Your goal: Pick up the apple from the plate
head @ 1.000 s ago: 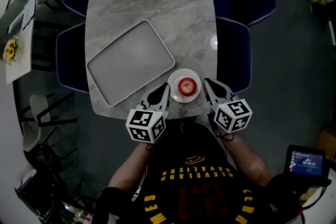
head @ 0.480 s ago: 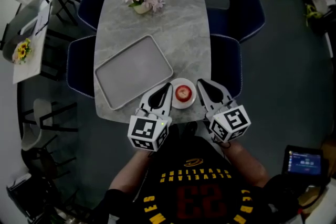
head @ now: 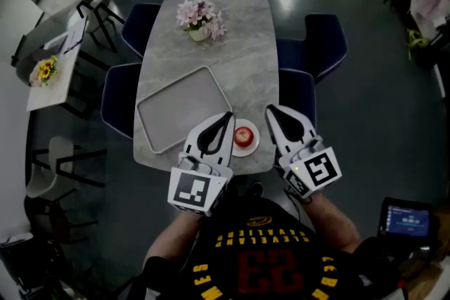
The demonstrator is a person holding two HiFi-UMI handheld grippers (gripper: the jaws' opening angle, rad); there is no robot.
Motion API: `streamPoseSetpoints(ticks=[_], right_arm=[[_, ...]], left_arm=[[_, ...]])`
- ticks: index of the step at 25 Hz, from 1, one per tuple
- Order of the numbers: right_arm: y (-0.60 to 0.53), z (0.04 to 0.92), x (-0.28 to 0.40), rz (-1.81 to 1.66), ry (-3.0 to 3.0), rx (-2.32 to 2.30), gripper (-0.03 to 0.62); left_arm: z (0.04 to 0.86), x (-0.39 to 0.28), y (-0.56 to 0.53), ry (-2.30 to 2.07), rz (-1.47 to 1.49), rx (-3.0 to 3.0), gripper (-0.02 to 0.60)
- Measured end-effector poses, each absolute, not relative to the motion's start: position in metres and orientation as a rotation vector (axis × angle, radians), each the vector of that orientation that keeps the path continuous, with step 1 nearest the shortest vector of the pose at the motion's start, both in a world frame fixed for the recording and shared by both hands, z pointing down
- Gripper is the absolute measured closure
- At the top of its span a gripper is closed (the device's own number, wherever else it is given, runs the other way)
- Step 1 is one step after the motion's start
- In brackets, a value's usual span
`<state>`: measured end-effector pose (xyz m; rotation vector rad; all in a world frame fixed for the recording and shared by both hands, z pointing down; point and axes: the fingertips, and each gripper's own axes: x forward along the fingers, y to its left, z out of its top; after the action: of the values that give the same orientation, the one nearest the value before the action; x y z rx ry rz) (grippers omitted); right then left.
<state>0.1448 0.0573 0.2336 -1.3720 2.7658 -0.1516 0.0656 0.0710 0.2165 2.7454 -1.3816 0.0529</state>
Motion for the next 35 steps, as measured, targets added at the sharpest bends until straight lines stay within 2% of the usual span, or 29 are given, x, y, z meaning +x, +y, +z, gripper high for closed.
streamPoseSetpoints(ticks=[7, 17, 35], right_arm=[[0.088, 0.177, 0.134, 0.105, 2.748, -1.235, 0.588], [0.111, 0.155, 0.125, 0.288, 2.753, -1.177, 0.588], [0.116, 0.156, 0.115, 0.300, 2.765, -1.116, 0.588]], left_arm=[[0.171, 0.077, 0.101, -1.457, 0.026, 2.896, 0.581], [0.148, 0.077, 0.126, -1.486, -0.043, 2.940, 0.581], [0.152, 0.074, 0.128, -1.518, -0.021, 2.945, 0.581]])
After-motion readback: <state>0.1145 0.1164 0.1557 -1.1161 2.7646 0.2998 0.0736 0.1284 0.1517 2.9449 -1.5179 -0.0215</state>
